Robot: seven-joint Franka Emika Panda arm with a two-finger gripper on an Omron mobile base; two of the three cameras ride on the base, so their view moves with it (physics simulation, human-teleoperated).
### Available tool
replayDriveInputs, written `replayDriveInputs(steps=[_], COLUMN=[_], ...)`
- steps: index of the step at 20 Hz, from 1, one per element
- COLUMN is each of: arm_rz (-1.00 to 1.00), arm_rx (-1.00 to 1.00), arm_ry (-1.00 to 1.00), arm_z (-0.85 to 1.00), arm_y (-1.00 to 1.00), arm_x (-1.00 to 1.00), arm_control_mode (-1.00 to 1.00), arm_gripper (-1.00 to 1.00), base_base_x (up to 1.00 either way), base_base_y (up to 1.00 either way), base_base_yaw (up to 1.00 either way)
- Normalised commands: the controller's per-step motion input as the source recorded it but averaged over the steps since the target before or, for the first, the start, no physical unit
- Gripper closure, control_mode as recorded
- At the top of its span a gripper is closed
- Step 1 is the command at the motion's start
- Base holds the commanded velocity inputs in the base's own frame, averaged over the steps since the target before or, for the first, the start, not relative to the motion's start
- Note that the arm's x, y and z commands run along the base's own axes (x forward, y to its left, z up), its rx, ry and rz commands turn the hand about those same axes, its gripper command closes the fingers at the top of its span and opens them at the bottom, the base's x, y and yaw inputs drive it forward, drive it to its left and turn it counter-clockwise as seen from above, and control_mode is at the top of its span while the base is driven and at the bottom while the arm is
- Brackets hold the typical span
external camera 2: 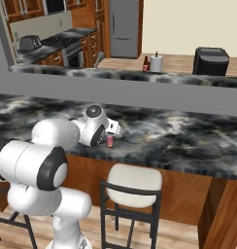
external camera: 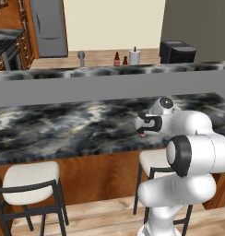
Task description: Place the large bottle from the dining counter next to the other large bottle outside the sink, and place the small bottle from the dining counter next to the other small bottle inside the sink.
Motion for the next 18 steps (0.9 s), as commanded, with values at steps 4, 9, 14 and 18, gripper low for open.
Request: replayDriveInputs(steps=[4,9,14,18], arm_rz=[0.0,0.0,0.0,0.0], arm_rx=[0.0,0.0,0.0,0.0], arm_ry=[0.0,0.0,0.0,0.0], arm_z=[0.0,-0.03,-0.1,-0.19], arm_y=[0.0,0.0,0.0,0.0], arm_x=[0.07,0.02,0.16,0.21], arm_control_mode=[-1.0,-1.0,-1.0,-1.0], arm_gripper=[-1.0,-1.0,-1.0,-1.0], base_base_x=[0.0,0.0,0.0,0.0], base_base_y=[0.0,0.0,0.0,0.0], base_base_yaw=[0.0,0.0,0.0,0.0])
